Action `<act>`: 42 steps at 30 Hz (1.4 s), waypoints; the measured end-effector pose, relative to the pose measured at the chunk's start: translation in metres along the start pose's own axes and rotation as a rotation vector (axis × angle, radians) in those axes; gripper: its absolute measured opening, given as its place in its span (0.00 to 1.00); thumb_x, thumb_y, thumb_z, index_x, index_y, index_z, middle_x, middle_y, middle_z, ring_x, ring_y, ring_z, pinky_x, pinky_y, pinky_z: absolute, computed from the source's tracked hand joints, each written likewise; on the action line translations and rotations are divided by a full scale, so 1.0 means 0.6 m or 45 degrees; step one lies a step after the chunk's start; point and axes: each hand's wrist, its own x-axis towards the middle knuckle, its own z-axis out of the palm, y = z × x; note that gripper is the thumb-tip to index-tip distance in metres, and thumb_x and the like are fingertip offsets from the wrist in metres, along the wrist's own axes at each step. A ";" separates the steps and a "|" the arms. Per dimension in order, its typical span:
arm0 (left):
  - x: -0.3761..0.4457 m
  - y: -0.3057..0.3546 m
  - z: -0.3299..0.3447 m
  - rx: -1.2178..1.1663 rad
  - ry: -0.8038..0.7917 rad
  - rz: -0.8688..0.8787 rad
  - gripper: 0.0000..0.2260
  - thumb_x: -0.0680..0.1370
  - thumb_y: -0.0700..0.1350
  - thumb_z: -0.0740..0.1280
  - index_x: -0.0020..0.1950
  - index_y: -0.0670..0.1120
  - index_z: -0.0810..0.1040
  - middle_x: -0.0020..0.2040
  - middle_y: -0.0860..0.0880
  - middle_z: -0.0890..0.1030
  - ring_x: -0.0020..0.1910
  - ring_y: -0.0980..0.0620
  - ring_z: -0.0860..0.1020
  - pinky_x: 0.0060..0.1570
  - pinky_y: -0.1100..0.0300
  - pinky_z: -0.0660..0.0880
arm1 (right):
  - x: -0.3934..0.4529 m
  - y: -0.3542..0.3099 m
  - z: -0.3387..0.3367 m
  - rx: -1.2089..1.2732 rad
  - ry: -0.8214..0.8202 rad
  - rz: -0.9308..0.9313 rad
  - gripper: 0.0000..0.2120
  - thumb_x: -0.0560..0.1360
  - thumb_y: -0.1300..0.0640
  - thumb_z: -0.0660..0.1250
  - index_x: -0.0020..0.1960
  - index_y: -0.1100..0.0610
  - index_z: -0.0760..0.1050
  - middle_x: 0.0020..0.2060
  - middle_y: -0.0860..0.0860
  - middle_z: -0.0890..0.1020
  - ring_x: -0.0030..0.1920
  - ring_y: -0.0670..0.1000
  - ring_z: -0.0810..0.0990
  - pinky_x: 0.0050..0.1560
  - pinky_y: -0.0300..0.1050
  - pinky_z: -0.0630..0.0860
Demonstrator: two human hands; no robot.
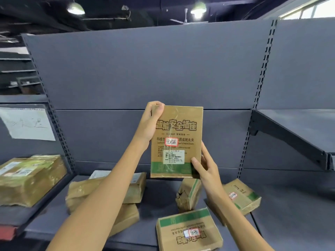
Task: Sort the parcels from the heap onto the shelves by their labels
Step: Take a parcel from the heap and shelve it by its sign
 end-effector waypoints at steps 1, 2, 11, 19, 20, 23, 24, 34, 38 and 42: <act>-0.004 -0.001 0.000 0.003 0.004 -0.008 0.13 0.84 0.56 0.58 0.62 0.48 0.72 0.48 0.51 0.80 0.44 0.58 0.81 0.43 0.62 0.79 | -0.003 0.001 0.000 -0.003 -0.001 0.008 0.29 0.82 0.59 0.63 0.79 0.44 0.60 0.64 0.48 0.81 0.65 0.49 0.80 0.66 0.56 0.77; -0.008 -0.002 0.001 0.005 0.008 -0.012 0.14 0.84 0.56 0.58 0.62 0.49 0.72 0.48 0.51 0.80 0.44 0.58 0.81 0.43 0.62 0.79 | -0.007 0.000 0.000 -0.001 0.000 0.016 0.29 0.82 0.59 0.63 0.79 0.44 0.60 0.64 0.47 0.81 0.65 0.49 0.80 0.66 0.56 0.77; -0.052 0.002 -0.030 0.086 0.125 -0.052 0.14 0.84 0.55 0.58 0.63 0.48 0.71 0.48 0.53 0.80 0.42 0.63 0.81 0.41 0.66 0.77 | -0.020 -0.011 0.022 0.031 -0.113 0.015 0.29 0.80 0.53 0.66 0.78 0.42 0.60 0.65 0.42 0.80 0.66 0.46 0.78 0.67 0.56 0.76; -0.165 0.022 -0.189 0.249 0.467 -0.132 0.13 0.84 0.57 0.58 0.61 0.51 0.72 0.51 0.53 0.78 0.47 0.60 0.79 0.49 0.60 0.76 | -0.048 -0.011 0.176 0.177 -0.470 0.076 0.33 0.76 0.49 0.67 0.79 0.45 0.62 0.66 0.47 0.80 0.65 0.49 0.80 0.64 0.61 0.77; -0.181 0.025 -0.214 0.271 0.502 -0.142 0.13 0.83 0.58 0.59 0.60 0.52 0.73 0.52 0.53 0.78 0.50 0.57 0.79 0.53 0.55 0.77 | -0.055 -0.013 0.202 0.198 -0.509 0.068 0.32 0.77 0.49 0.68 0.79 0.45 0.62 0.66 0.46 0.80 0.65 0.49 0.79 0.64 0.59 0.78; -0.234 0.039 -0.297 0.275 0.635 -0.167 0.12 0.81 0.61 0.61 0.57 0.56 0.74 0.52 0.51 0.80 0.53 0.52 0.80 0.60 0.46 0.77 | -0.072 -0.018 0.286 0.278 -0.631 0.026 0.30 0.80 0.56 0.68 0.79 0.46 0.62 0.65 0.45 0.81 0.65 0.46 0.79 0.61 0.44 0.79; -0.254 0.046 -0.324 0.257 0.684 -0.169 0.12 0.80 0.61 0.61 0.56 0.56 0.75 0.52 0.51 0.80 0.52 0.52 0.80 0.60 0.46 0.76 | -0.078 -0.021 0.317 0.286 -0.678 0.015 0.29 0.81 0.58 0.67 0.78 0.45 0.62 0.66 0.45 0.80 0.66 0.46 0.79 0.61 0.42 0.78; -0.502 0.120 -0.666 0.299 1.153 -0.153 0.10 0.82 0.58 0.62 0.57 0.53 0.74 0.42 0.55 0.84 0.44 0.55 0.84 0.49 0.56 0.79 | -0.218 -0.085 0.709 0.433 -1.090 0.040 0.33 0.77 0.48 0.71 0.78 0.45 0.63 0.69 0.45 0.78 0.70 0.47 0.75 0.69 0.49 0.74; -0.597 0.149 -0.795 0.337 1.274 -0.154 0.09 0.83 0.54 0.61 0.58 0.51 0.74 0.48 0.47 0.81 0.46 0.49 0.81 0.50 0.51 0.78 | -0.292 -0.097 0.870 0.504 -1.181 0.058 0.28 0.80 0.61 0.67 0.77 0.50 0.64 0.67 0.44 0.80 0.68 0.45 0.76 0.66 0.39 0.75; -0.693 0.157 -0.913 0.367 1.400 -0.153 0.10 0.82 0.54 0.62 0.59 0.50 0.75 0.50 0.45 0.81 0.47 0.48 0.81 0.51 0.49 0.79 | -0.364 -0.107 1.004 0.536 -1.329 0.071 0.29 0.79 0.58 0.69 0.77 0.50 0.65 0.65 0.45 0.81 0.66 0.46 0.78 0.65 0.41 0.76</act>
